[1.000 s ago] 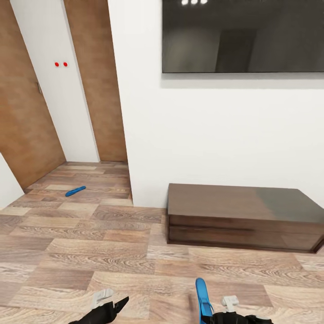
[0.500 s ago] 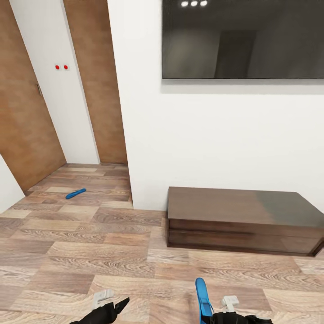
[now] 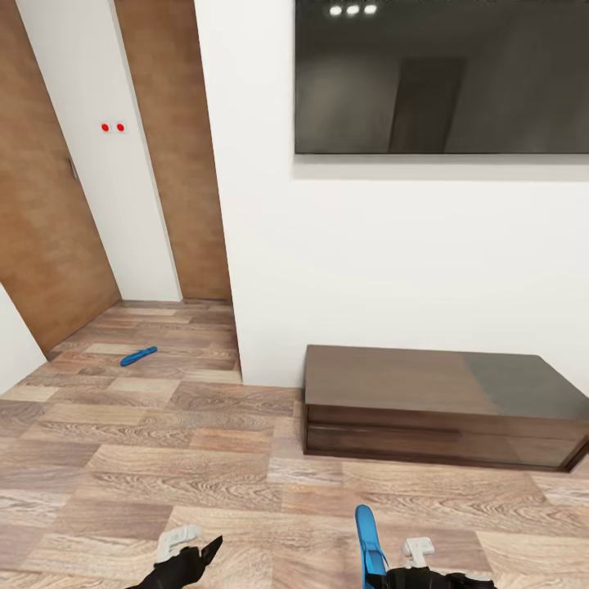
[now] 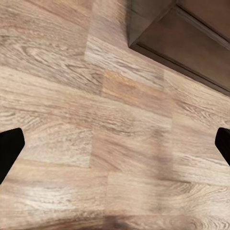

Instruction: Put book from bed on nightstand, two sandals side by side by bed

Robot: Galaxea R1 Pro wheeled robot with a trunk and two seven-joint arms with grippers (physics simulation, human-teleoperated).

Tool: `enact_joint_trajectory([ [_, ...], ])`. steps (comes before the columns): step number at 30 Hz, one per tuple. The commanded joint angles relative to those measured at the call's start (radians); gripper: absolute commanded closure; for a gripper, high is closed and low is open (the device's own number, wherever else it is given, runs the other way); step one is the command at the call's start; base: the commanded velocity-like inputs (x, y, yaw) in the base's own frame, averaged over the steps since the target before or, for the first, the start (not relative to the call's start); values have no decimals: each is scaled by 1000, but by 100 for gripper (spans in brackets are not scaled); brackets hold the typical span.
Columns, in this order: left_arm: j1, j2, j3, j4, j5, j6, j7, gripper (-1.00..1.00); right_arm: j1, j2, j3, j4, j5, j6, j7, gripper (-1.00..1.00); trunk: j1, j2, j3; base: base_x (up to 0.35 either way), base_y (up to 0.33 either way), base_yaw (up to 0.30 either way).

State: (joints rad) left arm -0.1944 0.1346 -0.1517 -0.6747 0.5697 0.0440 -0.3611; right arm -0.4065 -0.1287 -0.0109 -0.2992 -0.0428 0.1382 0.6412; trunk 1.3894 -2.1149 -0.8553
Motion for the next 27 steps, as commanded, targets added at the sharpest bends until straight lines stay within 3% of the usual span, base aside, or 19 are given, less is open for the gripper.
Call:
enact_joint_trajectory([
  [1, 0, 1, -8, 0, 10, 1, 5, -100, 0, 0, -1, -1, -4, 9, 2, 100, -4, 7, 2, 0, 0, 0],
  [10, 0, -8, -36, 49, 10, -21, 140, -100, 0, 2, -1, -2, -3, -17, -1, 100, -35, 63, 27, 0, 0, 0],
  [22, 0, -10, -41, 57, 13, -26, 136, -100, 0, 1, -1, 0, -5, -20, 3, 100, -35, 63, 27, 0, 0, 1],
  [27, 0, -10, -43, 58, 13, -26, 137, -100, 0, 1, 0, 1, -5, -20, 3, 100, -35, 63, 27, 0, 0, 201],
])
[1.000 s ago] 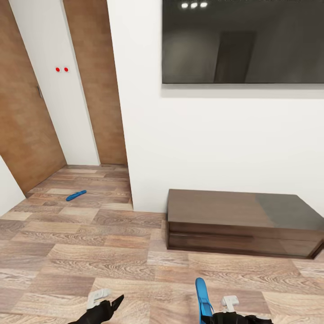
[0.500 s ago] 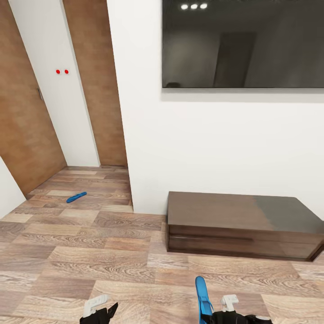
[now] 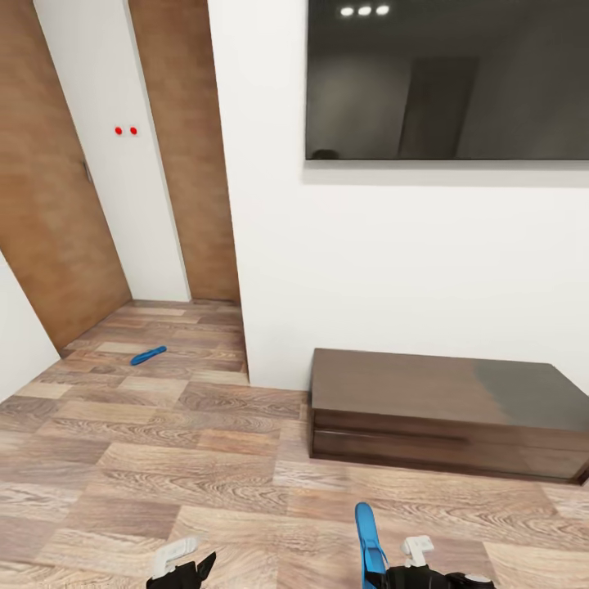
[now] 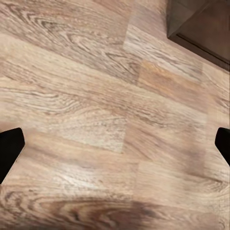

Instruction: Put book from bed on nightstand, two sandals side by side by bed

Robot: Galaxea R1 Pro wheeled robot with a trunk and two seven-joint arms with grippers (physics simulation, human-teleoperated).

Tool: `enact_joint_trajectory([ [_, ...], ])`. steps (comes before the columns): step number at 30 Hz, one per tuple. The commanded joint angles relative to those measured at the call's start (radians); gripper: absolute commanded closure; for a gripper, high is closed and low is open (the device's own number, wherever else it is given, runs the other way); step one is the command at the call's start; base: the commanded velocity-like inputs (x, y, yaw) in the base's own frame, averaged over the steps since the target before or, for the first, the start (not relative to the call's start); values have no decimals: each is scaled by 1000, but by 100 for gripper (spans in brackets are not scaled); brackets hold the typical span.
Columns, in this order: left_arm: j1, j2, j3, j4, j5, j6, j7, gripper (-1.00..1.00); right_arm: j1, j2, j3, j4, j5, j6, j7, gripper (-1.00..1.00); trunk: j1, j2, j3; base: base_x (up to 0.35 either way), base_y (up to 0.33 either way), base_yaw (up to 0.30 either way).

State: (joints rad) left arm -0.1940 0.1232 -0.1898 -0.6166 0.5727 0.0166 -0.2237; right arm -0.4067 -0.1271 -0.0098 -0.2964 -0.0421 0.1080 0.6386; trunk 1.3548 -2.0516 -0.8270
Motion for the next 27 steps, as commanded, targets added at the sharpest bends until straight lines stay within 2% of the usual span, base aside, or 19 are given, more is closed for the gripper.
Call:
enact_joint_trajectory([
  [1, -1, 1, -5, 0, 10, 2, 0, -100, 0, 0, -1, -2, -5, 10, 6, 100, 0, 0, -1, 0, 0, 268],
  [27, -1, 1, -5, 2, 12, 1, 1, -100, 0, 0, -1, -1, -5, 10, 3, 100, 0, 0, -1, 0, 0, 290],
])
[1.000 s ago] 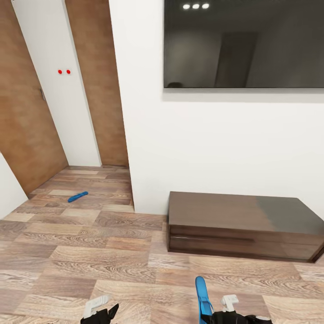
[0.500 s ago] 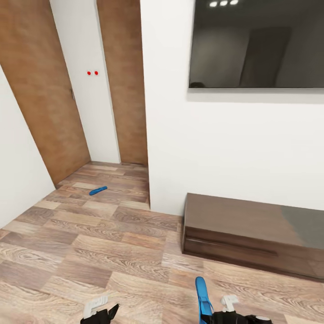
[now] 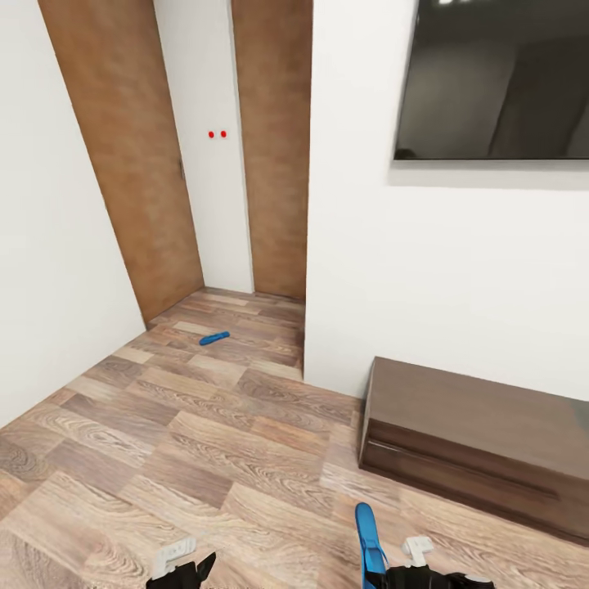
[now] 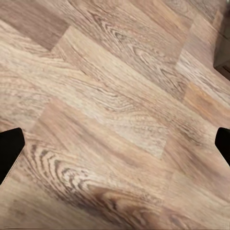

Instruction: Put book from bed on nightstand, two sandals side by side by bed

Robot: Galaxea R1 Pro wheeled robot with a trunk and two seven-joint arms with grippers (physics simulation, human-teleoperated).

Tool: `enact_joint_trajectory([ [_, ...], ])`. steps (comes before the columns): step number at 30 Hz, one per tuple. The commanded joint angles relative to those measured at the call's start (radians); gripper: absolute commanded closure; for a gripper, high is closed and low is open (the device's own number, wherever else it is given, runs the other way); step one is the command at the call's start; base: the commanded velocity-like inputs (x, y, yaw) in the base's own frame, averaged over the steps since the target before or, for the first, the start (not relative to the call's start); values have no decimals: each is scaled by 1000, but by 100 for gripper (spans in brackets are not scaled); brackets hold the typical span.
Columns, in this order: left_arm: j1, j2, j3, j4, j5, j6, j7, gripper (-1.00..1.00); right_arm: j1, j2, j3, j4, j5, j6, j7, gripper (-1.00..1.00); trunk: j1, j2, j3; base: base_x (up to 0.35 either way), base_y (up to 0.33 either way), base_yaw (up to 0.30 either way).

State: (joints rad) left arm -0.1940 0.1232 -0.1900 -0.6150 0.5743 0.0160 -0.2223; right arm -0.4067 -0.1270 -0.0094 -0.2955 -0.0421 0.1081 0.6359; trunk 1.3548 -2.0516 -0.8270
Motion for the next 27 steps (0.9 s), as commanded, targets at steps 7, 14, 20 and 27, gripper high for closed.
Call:
enact_joint_trajectory([
  [7, -1, 1, -5, 0, 10, 1, 0, -100, 0, 0, -2, -2, -5, 9, 4, 100, 0, 0, -1, 0, 0, 292],
  [14, -1, 0, -5, 0, 10, 1, 0, -100, 0, 0, -1, -2, -5, 9, 4, 100, 0, 0, -2, 0, 0, 283],
  [20, -1, -5, -5, 1, 10, 1, 0, -100, 0, 0, -1, -2, -4, 8, 3, 100, 0, 0, -6, 0, 0, 231],
  [27, -1, -8, -5, 1, 10, 1, 0, -100, 0, 0, -1, -2, -4, 8, 3, 100, 0, 0, -11, 0, 0, 33],
])
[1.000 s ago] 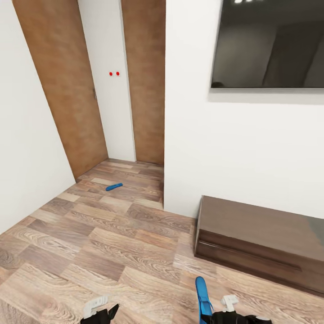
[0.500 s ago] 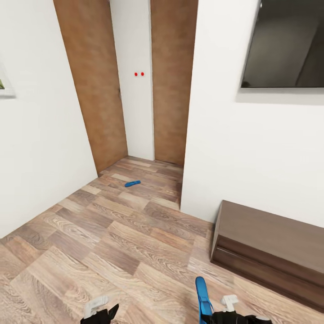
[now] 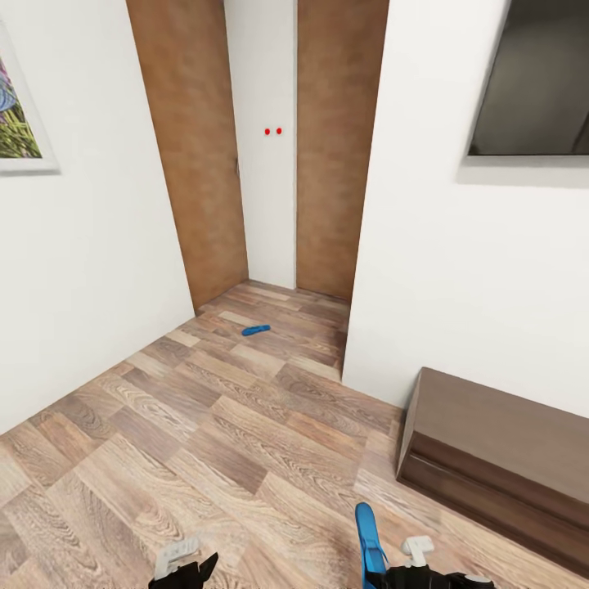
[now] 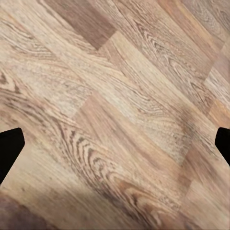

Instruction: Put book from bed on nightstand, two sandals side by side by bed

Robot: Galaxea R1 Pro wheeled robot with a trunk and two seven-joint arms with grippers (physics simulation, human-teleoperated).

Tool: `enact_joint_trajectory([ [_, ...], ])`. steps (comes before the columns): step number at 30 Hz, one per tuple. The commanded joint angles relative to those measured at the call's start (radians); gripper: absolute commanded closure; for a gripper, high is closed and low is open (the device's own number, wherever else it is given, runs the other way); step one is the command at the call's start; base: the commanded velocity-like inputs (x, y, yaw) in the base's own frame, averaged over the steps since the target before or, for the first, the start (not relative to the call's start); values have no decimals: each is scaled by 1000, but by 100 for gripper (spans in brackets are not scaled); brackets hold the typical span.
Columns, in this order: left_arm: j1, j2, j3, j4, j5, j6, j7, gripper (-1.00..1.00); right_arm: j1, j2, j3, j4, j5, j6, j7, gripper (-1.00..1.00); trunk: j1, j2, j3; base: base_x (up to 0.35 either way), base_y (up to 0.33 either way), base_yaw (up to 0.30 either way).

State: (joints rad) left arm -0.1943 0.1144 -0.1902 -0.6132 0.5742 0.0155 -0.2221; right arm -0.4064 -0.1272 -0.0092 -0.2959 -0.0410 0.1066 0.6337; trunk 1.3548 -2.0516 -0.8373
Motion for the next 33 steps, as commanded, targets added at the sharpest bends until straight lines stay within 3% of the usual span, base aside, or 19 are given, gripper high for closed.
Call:
enact_joint_trajectory([
  [1, 0, 1, -5, 0, 10, 2, 0, -100, 0, 0, -2, -2, -5, 10, 5, 100, 0, 0, -2, 0, 0, 4],
  [24, 1, -6, -5, 0, 10, 2, 0, -100, 0, 0, -2, 43, -4, 10, 4, 100, 0, 0, -36, 0, 0, 0],
  [33, 1, -6, -4, 0, 10, 3, 0, -100, 0, 0, -3, 44, -5, 10, 4, 100, 0, 0, -39, 0, 0, 18],
])
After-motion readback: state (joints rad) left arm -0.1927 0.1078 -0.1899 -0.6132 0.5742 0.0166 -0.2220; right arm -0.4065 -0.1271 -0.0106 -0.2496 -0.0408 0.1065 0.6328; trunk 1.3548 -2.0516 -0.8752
